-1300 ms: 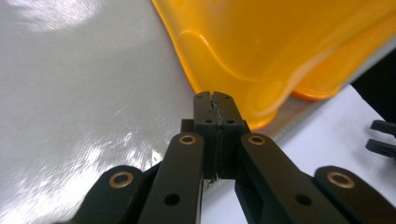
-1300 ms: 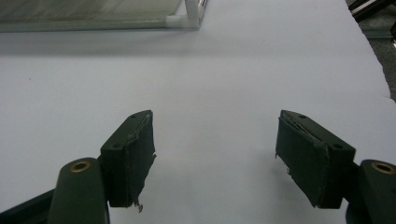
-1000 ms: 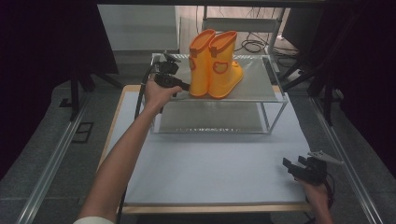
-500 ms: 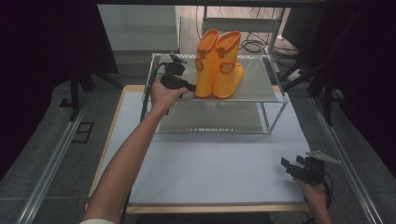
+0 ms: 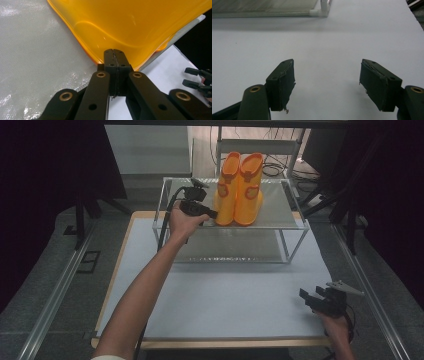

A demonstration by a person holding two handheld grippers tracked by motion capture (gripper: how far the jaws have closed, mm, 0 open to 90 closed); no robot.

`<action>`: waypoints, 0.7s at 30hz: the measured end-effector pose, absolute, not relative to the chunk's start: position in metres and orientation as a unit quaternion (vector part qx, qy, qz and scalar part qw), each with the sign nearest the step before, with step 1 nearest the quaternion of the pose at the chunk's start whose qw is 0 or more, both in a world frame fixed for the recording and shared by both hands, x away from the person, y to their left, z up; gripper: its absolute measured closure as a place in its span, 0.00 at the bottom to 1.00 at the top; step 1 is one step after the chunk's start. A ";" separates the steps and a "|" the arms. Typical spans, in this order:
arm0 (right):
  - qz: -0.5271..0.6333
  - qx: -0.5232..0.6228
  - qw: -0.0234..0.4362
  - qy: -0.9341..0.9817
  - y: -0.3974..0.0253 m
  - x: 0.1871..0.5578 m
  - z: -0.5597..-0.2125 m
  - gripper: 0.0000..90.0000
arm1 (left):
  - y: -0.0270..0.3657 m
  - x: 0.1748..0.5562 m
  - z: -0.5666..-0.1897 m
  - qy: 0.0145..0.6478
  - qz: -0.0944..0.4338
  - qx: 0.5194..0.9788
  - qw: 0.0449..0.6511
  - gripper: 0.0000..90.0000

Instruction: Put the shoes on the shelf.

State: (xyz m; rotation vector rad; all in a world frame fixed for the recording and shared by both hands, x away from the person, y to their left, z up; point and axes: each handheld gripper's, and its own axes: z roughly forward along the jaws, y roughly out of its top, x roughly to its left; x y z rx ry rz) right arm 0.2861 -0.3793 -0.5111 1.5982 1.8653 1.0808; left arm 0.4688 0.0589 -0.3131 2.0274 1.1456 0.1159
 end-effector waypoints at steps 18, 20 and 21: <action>0.393 0.581 0.227 0.675 -0.380 0.285 -0.511 0.31 | 0.055 0.471 -0.320 0.470 0.071 0.792 0.384 1.00; 0.392 0.581 0.226 0.676 -0.381 0.286 -0.511 0.31 | 0.054 0.470 -0.320 0.471 0.073 0.791 0.384 1.00; 0.392 0.580 0.228 0.677 -0.381 0.286 -0.512 0.31 | 0.054 0.469 -0.319 0.470 0.075 0.792 0.384 1.00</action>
